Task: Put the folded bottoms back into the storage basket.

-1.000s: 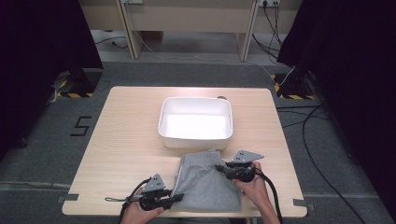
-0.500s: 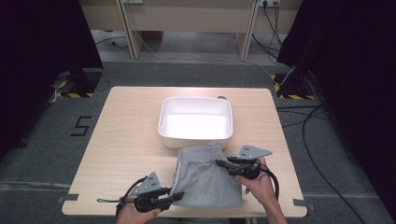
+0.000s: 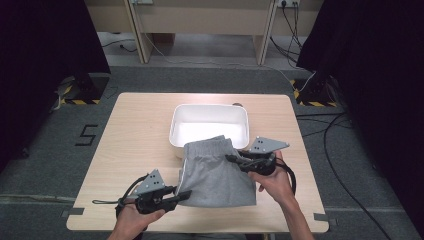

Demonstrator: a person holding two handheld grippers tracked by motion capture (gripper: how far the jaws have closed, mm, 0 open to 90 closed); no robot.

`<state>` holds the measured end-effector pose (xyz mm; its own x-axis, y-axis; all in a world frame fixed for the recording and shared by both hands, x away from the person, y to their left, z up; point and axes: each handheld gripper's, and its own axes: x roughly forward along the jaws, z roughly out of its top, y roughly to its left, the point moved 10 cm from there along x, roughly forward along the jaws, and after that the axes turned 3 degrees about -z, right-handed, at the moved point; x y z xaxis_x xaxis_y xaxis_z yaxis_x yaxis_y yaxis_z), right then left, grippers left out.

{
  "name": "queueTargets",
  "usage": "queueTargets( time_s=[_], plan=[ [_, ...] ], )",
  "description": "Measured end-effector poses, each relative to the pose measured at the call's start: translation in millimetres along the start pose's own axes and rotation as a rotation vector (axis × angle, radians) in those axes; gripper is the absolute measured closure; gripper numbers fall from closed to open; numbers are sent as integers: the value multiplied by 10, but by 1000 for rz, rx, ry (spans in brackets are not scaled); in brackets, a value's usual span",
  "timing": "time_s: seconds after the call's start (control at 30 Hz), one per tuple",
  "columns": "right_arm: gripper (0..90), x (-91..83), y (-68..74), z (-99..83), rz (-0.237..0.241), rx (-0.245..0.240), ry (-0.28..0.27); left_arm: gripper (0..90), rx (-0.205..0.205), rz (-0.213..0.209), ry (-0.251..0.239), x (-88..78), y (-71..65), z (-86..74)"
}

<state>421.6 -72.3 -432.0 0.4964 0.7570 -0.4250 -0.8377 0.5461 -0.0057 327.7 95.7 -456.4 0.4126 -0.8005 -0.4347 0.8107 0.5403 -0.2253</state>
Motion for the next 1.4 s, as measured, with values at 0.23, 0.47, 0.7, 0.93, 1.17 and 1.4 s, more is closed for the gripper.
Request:
queueTargets(
  time_s=[0.23,0.47,0.7,0.93,1.17,1.4],
  plan=[
    [789,4,-136,349,-6,-21,-10,724,-4,23,-28,-56,186,295],
    [789,83,-316,613,-7,-27,2,724,-18,38,-53,-57,354,536],
    [789,230,-518,793,-19,-30,34,724,-29,67,-43,14,563,698],
    [789,359,-694,847,-25,-17,56,724,-45,84,-30,124,721,771],
    [788,428,-808,877,-33,-8,64,724,-49,95,-24,194,844,836],
    [788,498,-915,884,-43,-1,81,724,-58,90,-16,284,943,872]
  ],
)
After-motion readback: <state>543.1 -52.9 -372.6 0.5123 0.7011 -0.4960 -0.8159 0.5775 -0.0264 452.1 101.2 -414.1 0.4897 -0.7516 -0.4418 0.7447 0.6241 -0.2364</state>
